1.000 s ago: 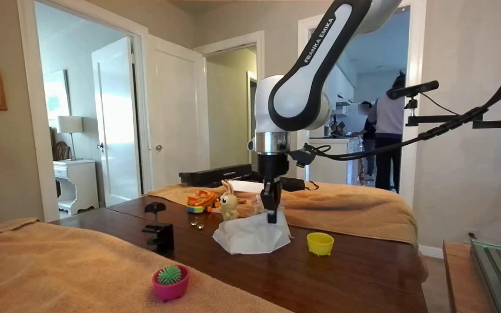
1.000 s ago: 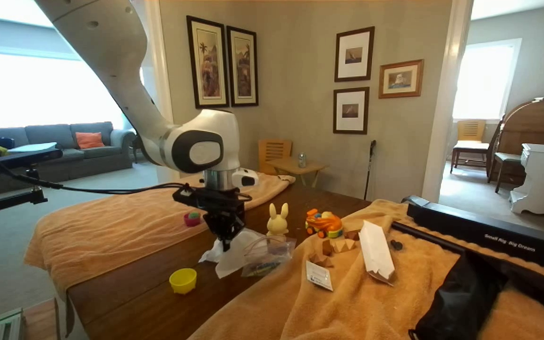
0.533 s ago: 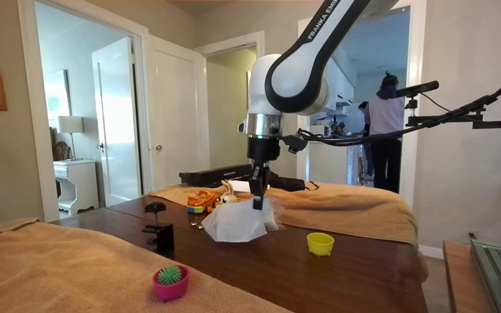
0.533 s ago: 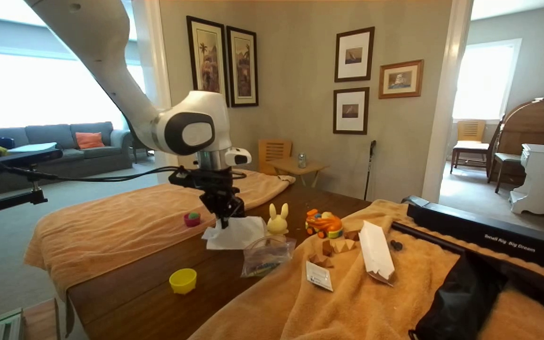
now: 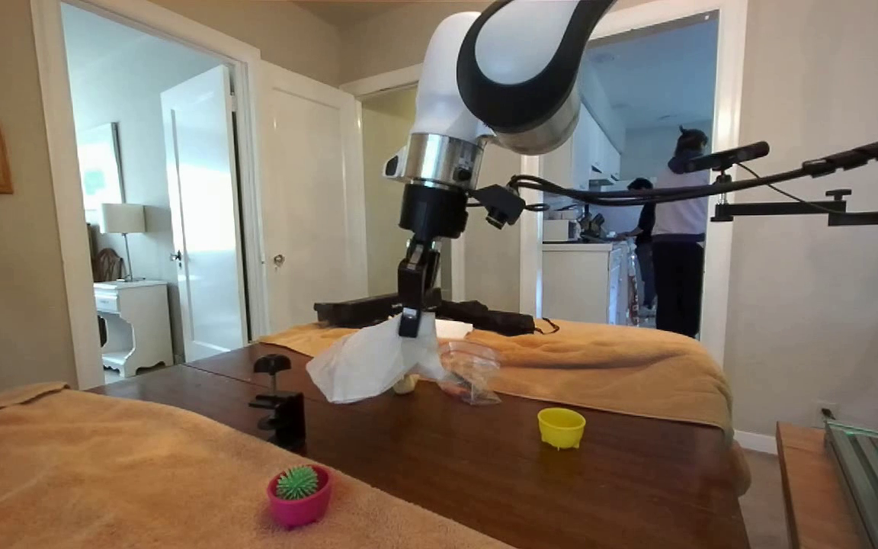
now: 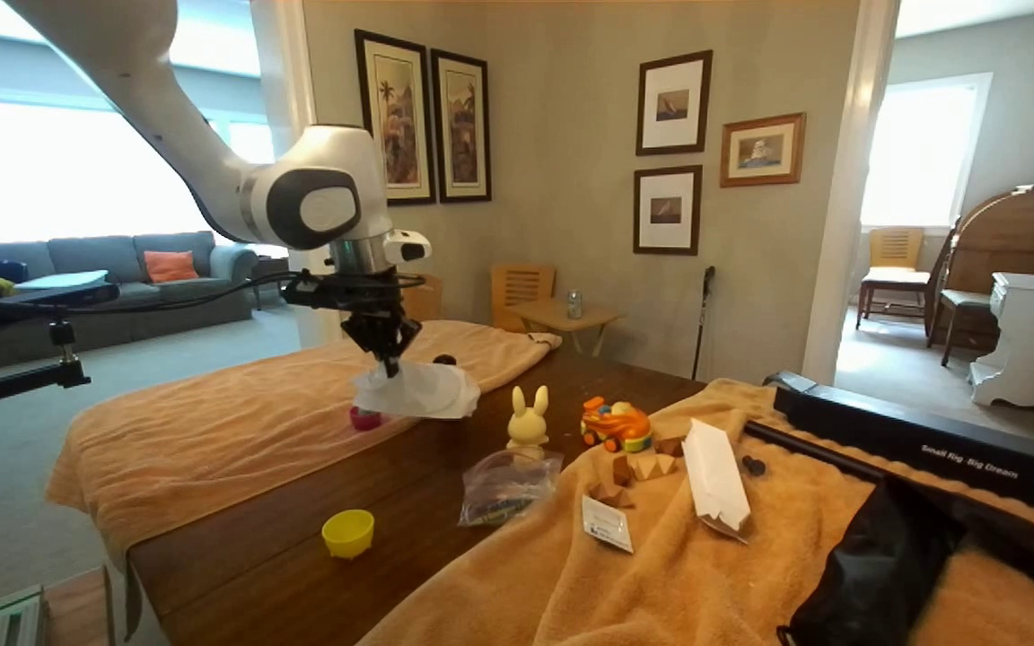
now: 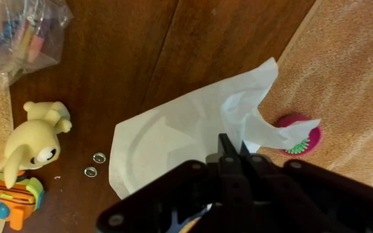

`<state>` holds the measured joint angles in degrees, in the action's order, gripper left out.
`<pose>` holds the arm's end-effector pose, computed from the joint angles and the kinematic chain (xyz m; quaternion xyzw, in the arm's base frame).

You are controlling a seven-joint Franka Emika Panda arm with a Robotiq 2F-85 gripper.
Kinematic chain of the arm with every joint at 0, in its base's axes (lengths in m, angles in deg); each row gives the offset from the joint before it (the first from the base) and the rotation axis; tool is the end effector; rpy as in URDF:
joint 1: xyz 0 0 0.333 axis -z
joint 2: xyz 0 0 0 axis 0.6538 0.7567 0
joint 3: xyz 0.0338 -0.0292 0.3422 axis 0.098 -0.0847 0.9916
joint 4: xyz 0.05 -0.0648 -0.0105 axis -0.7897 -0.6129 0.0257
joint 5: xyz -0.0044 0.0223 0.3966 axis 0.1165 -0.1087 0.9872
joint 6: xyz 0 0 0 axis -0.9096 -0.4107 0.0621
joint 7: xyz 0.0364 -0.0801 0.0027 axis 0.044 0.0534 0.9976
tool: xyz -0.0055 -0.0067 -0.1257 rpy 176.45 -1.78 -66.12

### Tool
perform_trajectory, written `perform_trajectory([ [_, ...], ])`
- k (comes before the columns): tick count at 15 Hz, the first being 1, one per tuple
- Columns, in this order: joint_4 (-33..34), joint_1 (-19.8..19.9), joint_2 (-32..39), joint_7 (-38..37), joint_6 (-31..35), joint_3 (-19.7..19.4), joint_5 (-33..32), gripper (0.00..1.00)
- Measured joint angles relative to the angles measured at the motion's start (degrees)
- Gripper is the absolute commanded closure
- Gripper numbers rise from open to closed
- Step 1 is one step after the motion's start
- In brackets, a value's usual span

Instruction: Use the napkin to wipe the table.

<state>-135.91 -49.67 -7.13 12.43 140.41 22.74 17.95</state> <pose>0.4878 0.1778 0.3405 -0.9631 -0.2448 -0.1081 0.0302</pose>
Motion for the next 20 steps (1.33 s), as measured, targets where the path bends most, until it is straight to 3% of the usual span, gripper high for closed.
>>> perform_trajectory([
  [7, -2.1, -1.0, 1.1, 4.0, -0.1, -0.1, 2.0, 1.0],
  [20, -3.6, 3.3, 8.8, 5.6, -0.1, -5.0, -2.1, 1.0],
])
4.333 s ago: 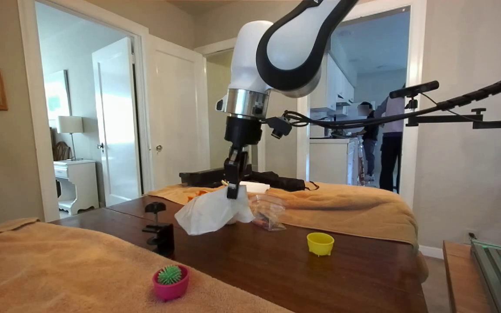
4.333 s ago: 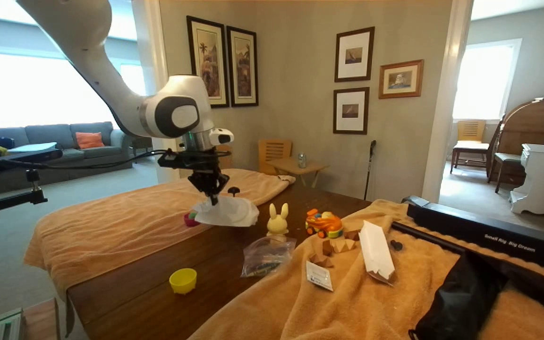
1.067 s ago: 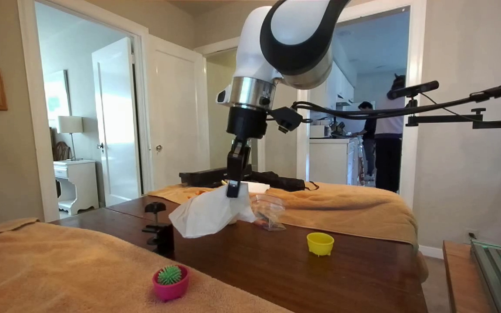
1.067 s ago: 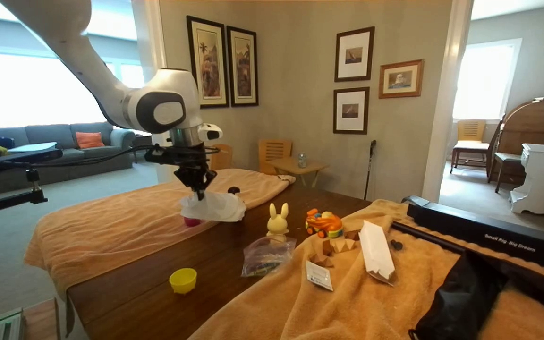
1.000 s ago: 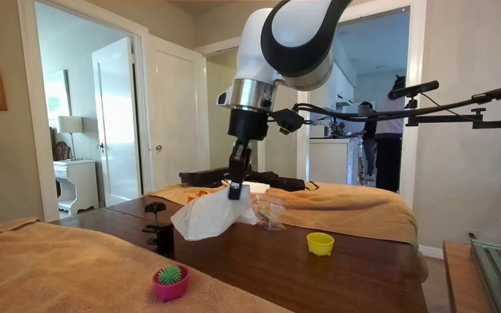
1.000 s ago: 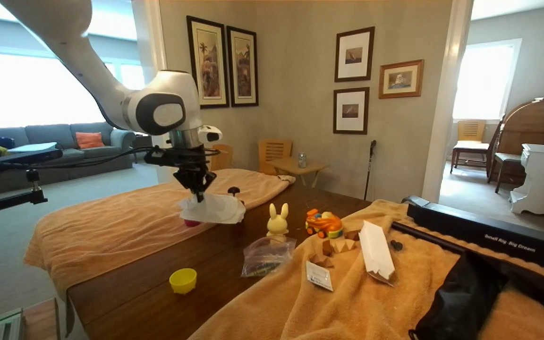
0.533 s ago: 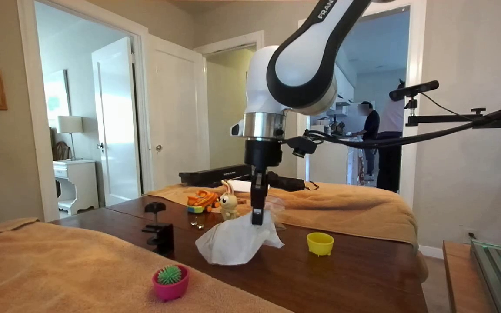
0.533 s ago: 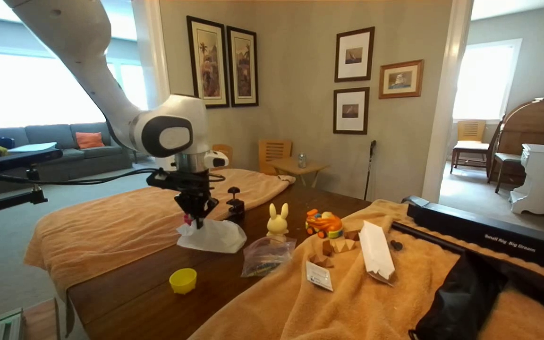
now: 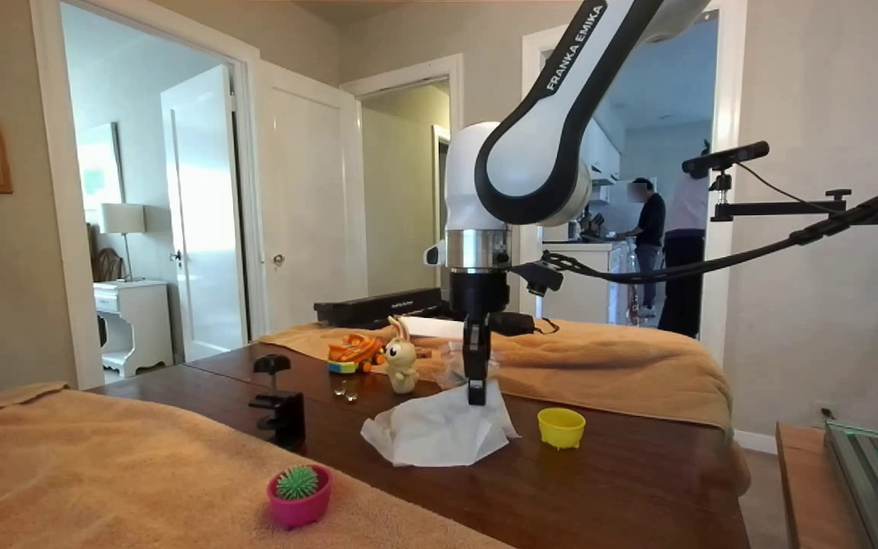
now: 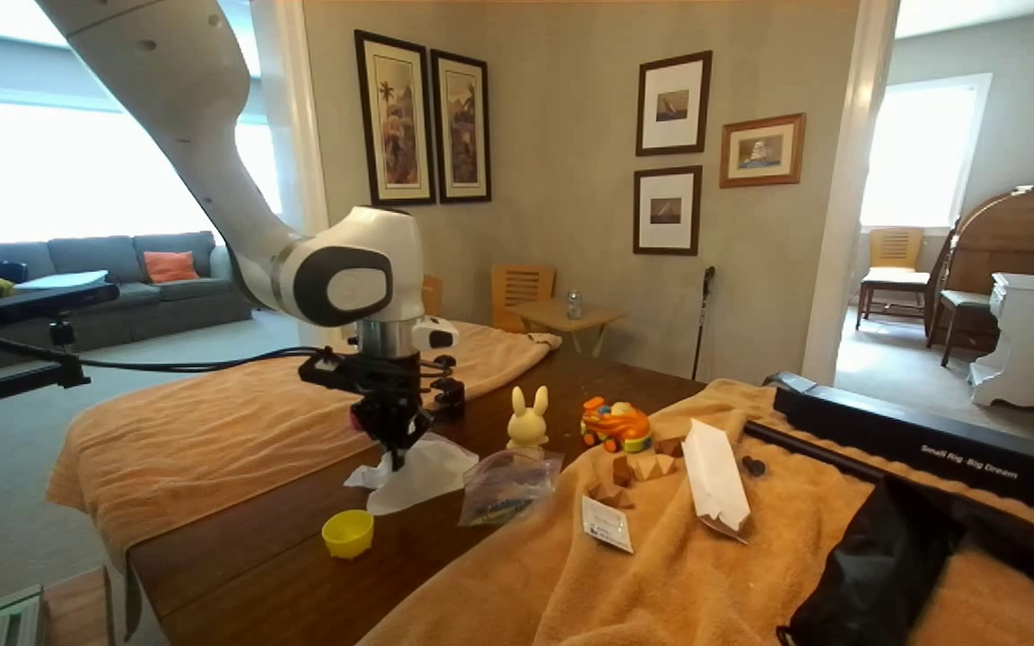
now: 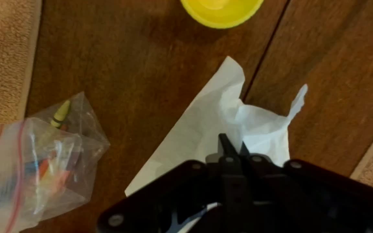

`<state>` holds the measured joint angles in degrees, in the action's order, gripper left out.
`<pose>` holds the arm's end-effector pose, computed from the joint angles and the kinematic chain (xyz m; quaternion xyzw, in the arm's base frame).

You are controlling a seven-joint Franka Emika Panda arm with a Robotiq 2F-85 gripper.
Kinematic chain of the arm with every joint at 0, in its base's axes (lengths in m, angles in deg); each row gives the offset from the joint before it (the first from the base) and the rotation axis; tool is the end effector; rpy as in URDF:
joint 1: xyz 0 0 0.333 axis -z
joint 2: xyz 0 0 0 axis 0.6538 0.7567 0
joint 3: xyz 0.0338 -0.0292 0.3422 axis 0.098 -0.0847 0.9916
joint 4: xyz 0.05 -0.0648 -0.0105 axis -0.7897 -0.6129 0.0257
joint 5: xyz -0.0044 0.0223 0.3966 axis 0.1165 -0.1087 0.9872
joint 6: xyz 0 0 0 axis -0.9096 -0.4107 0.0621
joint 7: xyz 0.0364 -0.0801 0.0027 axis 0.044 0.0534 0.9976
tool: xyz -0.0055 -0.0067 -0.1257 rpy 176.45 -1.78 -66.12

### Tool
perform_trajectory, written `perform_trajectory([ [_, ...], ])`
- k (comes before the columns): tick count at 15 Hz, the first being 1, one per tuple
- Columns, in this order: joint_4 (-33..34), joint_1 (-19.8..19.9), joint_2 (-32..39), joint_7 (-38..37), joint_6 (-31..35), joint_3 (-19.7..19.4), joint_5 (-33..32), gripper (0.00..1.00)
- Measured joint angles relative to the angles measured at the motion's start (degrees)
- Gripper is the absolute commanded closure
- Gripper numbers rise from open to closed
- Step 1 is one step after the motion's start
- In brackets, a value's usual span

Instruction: Use the napkin to wipe the table.

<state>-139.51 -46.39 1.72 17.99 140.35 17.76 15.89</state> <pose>0.4777 0.1010 0.2380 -0.9716 -0.2361 -0.0024 0.0182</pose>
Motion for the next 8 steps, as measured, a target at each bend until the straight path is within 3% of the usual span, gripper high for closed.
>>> perform_trajectory([
  [6, 0.0, 1.1, 0.0, -0.4, 0.0, -1.9, -2.8, 1.0],
  [7, 0.0, 1.1, 0.0, -0.5, 0.0, -1.9, -2.9, 0.93],
  [8, 0.0, 1.1, 0.0, -0.6, 0.0, -1.9, -3.0, 0.72],
])
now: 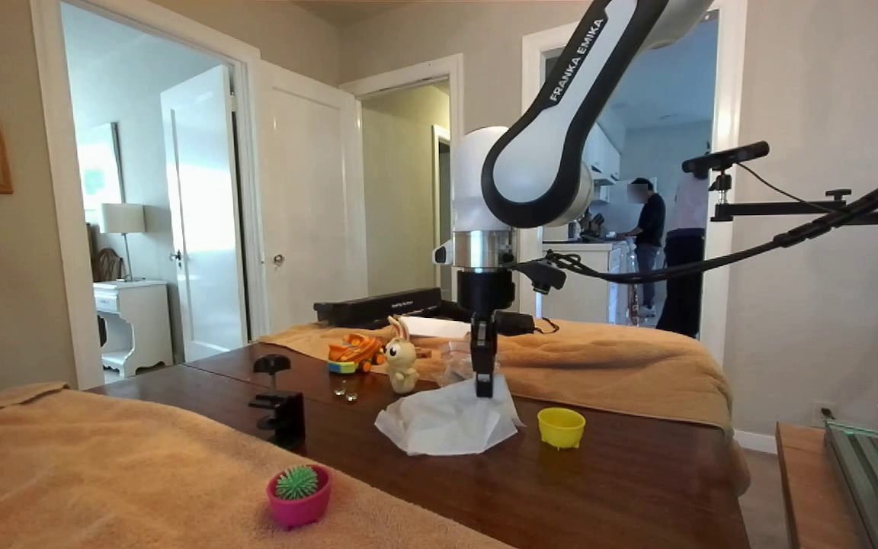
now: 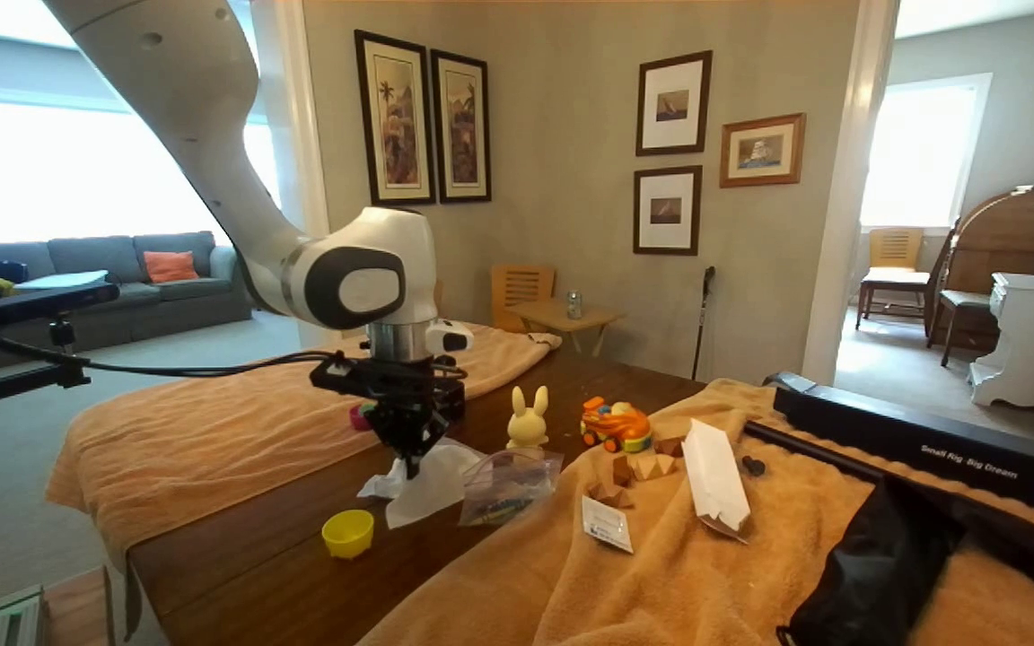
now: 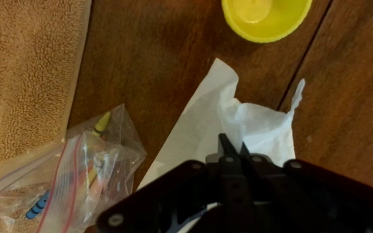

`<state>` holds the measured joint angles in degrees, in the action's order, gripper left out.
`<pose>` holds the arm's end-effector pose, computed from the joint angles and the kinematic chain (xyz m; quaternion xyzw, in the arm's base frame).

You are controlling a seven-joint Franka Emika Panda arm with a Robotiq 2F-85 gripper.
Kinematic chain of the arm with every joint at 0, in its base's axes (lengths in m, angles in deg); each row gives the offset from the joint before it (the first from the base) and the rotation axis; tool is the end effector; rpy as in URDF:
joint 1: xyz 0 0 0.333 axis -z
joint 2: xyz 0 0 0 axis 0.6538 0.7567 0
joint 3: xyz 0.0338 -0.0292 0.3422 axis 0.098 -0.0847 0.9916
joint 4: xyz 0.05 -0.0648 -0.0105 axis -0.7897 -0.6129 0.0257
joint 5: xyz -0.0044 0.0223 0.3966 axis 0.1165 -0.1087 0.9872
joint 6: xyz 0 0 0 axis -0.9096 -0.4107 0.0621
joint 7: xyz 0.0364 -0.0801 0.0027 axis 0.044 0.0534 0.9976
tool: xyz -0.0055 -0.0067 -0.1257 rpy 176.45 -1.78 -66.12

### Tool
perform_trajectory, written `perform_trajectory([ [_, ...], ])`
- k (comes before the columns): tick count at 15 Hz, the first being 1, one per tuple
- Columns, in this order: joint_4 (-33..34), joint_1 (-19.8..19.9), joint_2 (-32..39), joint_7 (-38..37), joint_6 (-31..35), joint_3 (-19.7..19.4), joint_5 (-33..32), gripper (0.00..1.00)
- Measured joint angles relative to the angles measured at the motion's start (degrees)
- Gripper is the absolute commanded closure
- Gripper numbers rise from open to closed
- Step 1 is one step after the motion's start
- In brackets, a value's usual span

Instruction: Use the napkin to wipe the table.

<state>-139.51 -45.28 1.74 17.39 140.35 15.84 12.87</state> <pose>0.4822 0.0761 0.2376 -0.9737 -0.2278 -0.0014 0.0026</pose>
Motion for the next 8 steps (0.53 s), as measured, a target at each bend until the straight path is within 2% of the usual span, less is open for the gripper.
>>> perform_trajectory([
  [5, 0.6, -0.6, -1.1, -6.8, -1.0, 0.3, -1.7, 0.39],
  [8, 0.9, -2.1, -6.3, -14.4, -5.3, 1.2, -1.8, 0.18],
])
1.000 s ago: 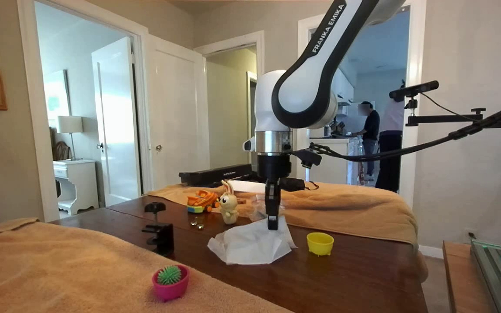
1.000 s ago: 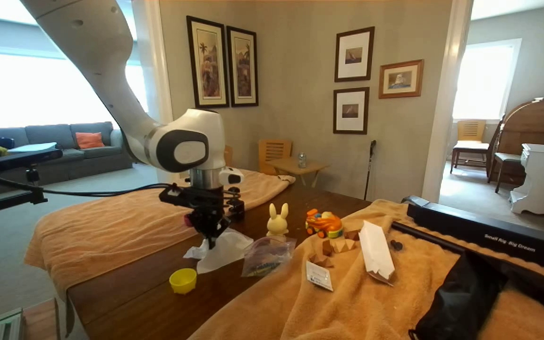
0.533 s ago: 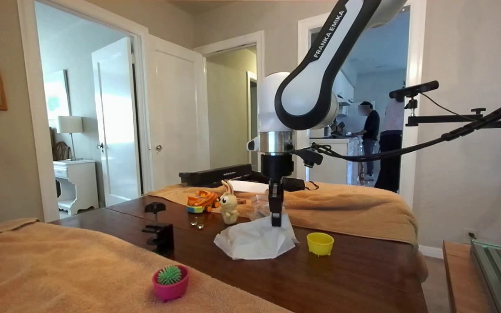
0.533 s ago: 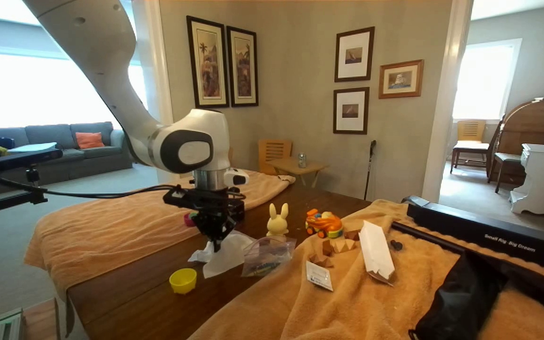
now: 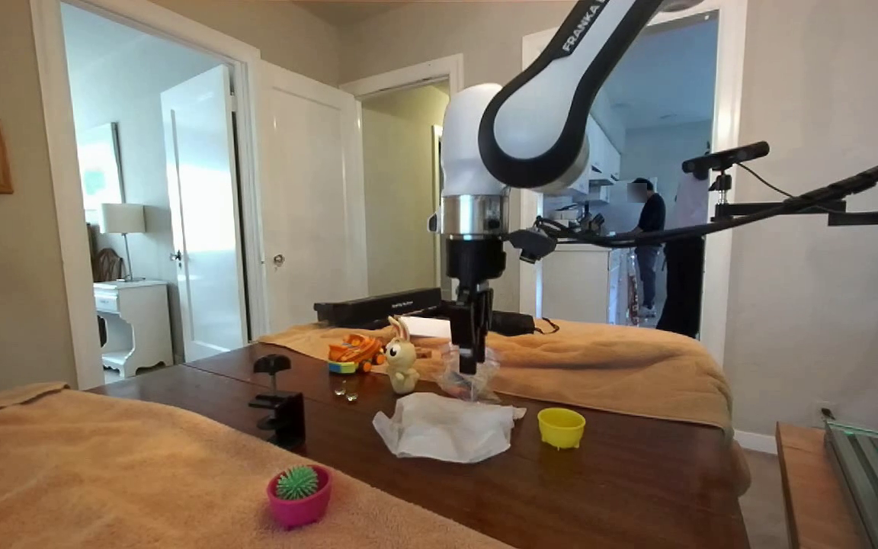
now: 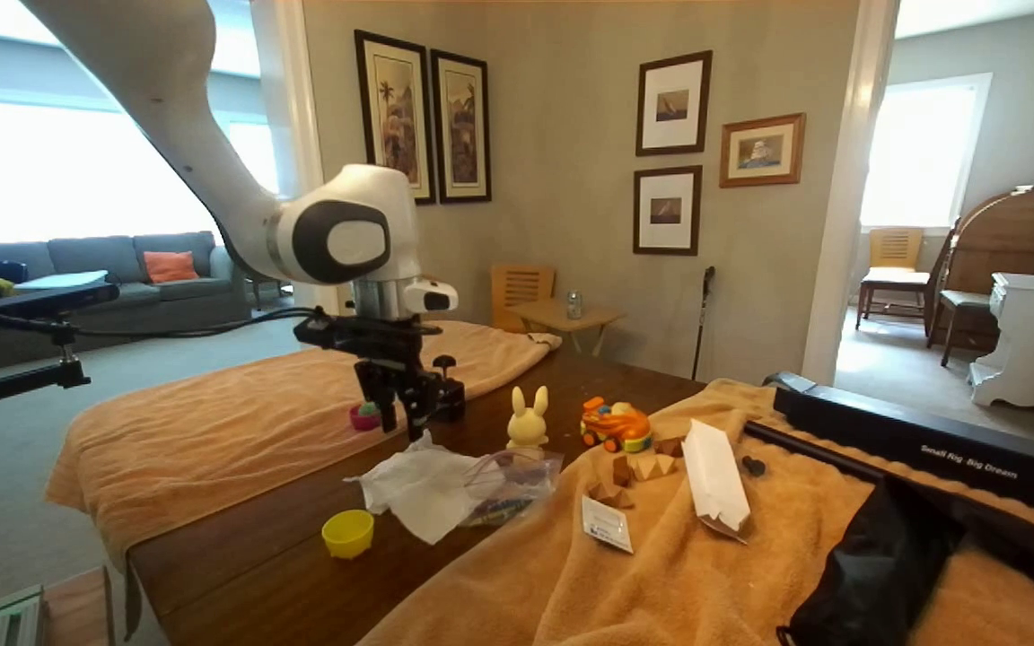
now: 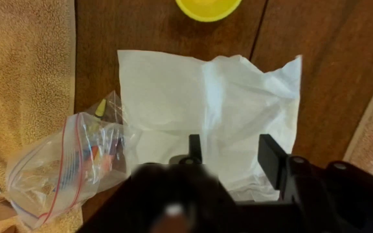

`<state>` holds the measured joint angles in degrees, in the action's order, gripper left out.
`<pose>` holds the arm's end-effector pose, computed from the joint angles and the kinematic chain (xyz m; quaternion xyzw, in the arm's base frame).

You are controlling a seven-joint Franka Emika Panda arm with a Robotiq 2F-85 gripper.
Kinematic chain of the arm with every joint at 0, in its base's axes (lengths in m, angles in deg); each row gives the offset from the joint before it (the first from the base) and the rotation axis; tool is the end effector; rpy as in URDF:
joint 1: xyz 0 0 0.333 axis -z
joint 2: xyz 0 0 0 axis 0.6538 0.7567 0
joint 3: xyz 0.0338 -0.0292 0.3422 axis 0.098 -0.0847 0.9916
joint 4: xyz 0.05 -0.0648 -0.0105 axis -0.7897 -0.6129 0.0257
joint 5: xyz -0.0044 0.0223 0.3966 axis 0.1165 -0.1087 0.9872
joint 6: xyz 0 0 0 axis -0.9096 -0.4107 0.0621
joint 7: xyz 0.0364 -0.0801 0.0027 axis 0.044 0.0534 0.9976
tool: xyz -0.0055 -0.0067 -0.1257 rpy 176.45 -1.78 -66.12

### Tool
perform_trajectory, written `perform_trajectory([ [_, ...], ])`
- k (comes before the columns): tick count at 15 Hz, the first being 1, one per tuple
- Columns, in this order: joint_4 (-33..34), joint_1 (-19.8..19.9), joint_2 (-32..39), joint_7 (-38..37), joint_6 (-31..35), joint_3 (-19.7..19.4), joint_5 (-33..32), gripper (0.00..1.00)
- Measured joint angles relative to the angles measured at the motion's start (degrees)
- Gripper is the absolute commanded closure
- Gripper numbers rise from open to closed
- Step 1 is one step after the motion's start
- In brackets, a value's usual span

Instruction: Use the napkin to wipe the table.

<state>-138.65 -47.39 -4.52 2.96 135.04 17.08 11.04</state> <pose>0.4793 0.1039 0.2882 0.9891 0.1455 0.0178 0.0094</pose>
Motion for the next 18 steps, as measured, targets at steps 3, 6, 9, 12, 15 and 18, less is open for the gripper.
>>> perform_trajectory([
  [3, 0.3, -0.8, -6.3, -9.3, -5.8, 0.9, -0.5, 0.01],
  [6, 0.7, -0.7, -10.3, -14.7, -11.3, 1.5, -0.6, 0.0],
  [9, 1.5, -0.5, -12.2, -18.1, -15.8, 1.9, -0.6, 0.0],
  [12, 2.2, -0.4, -13.2, -19.4, -18.4, 2.1, -0.6, 0.0],
  [15, 2.6, -0.4, -13.6, -20.1, -19.7, 2.2, -0.6, 0.0],
  [18, 2.7, -0.4, -13.6, -20.2, -19.8, 2.2, -0.6, 0.0],
])
